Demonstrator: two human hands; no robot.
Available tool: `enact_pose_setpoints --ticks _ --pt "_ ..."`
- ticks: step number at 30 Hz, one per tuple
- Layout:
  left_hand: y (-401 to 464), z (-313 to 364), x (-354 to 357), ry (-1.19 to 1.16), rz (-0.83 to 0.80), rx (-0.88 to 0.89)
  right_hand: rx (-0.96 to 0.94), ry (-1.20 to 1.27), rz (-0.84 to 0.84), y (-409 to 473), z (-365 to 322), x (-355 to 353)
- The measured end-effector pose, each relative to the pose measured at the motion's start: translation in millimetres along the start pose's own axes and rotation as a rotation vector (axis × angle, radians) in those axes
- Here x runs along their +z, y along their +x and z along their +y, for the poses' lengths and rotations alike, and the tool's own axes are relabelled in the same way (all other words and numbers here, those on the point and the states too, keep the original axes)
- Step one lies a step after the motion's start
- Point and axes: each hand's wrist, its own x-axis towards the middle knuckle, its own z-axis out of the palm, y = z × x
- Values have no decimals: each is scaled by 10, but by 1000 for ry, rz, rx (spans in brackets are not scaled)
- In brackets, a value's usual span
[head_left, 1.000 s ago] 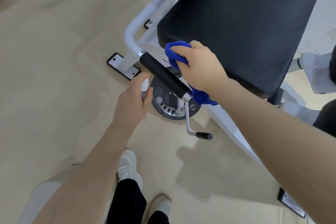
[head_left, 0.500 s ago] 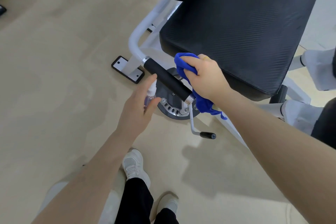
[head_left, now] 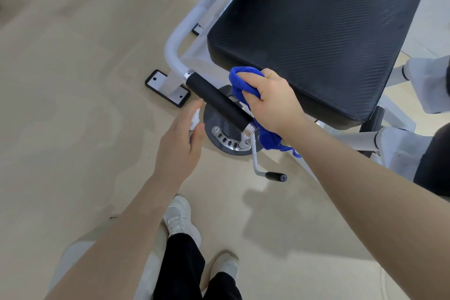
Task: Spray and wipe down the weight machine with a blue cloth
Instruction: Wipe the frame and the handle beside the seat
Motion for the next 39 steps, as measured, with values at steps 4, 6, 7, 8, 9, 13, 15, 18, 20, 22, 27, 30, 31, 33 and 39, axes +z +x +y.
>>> enact_pose_setpoints --ticks 4,6,7,8,9,13,15,18,20,22,27,30,31,33,39 --pt "42 48 4 174 62 185 -1 12 11 15 1 -23" --pt "136 21 4 298 107 209 -4 7 15 25 2 -29" --pt "188 -2 -2 363 130 207 -6 2 16 24 4 -30" --pt "237 -29 -12 419 152 206 -9 -2 18 21 5 -33" --pt "283 -50 -26 457 167 206 -12 -1 24 17 7 -36" --pt "358 -119 -54 505 149 199 -25 12 45 0 30 -39" --pt "354 -143 -39 526 127 196 -18 15 47 -6 46 -31" --pt "343 -148 -33 538 124 177 -21 23 50 7 42 -15" --pt "324 -131 -38 547 124 168 -33 23 43 25 27 -8" --pt "316 -118 -46 563 121 165 -43 18 43 61 14 -25" --pt "332 -126 -77 508 150 120 -90 8 -50 132 -111 -36" --pt "287 -85 -148 490 162 43 -162 -132 -135 244 -303 110" --pt "273 -76 -169 452 149 -19 -177 -201 -149 299 -357 163" --pt "279 -78 -179 356 137 -130 -215 -325 -158 346 -409 189" --pt "370 6 -271 133 182 -139 -251 -407 -290 -215 -219 -66"
